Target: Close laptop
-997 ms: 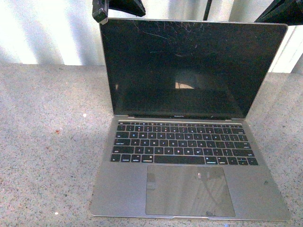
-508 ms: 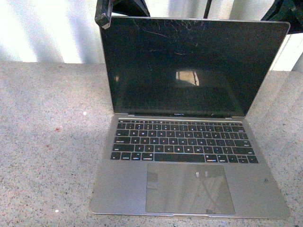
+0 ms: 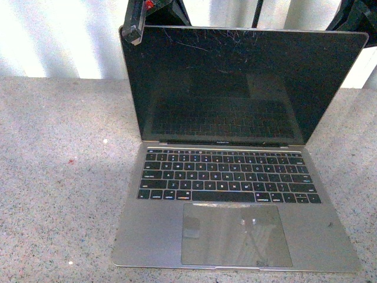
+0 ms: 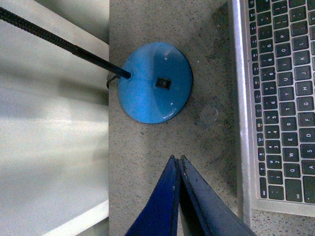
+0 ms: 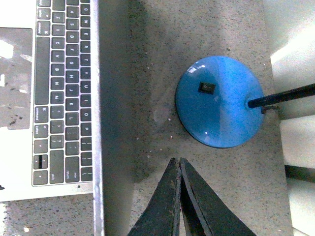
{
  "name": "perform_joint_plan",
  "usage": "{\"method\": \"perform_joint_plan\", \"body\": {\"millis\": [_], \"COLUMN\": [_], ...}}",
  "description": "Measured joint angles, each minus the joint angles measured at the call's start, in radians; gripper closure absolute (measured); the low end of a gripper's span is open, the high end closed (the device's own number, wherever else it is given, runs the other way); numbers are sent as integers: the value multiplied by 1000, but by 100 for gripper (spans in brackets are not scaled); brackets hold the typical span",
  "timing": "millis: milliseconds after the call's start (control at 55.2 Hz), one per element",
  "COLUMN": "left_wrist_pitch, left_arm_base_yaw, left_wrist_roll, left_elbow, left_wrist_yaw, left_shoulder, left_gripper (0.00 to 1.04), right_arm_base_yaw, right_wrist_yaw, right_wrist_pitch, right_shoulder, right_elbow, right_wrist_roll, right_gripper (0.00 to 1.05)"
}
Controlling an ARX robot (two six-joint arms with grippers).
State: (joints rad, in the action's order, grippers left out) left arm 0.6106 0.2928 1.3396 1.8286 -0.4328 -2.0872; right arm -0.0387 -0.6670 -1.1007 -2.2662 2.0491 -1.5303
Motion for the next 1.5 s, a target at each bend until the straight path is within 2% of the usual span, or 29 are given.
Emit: {"method": "perform_joint_plan", "body": {"millis": [598,1052,1342,1505], "left_wrist_pitch": [40,26,-98,-116], "left_arm_base_yaw": [17,29,48,52], "left_wrist_roll": [16,33,143,158], "left_elbow": [-41,-156,-296,-332], "left_wrist_yaw": [-14,-15,11,8], "left_shoulder": [31,110,167,172], "left_gripper": [101,101,101,101], "right_arm_base_yaw": [27,42,60,67], "right_wrist_yaw": [32,61,83,86], "right_wrist_pitch": [-130,-82,-55,-47], "right_shoulder": [78,127,145,153], "right_elbow": [-30,-171,-241,-263], "right_wrist_roll": [-45,-44,-32,-25], "right_gripper": [102,102,102,102]}}
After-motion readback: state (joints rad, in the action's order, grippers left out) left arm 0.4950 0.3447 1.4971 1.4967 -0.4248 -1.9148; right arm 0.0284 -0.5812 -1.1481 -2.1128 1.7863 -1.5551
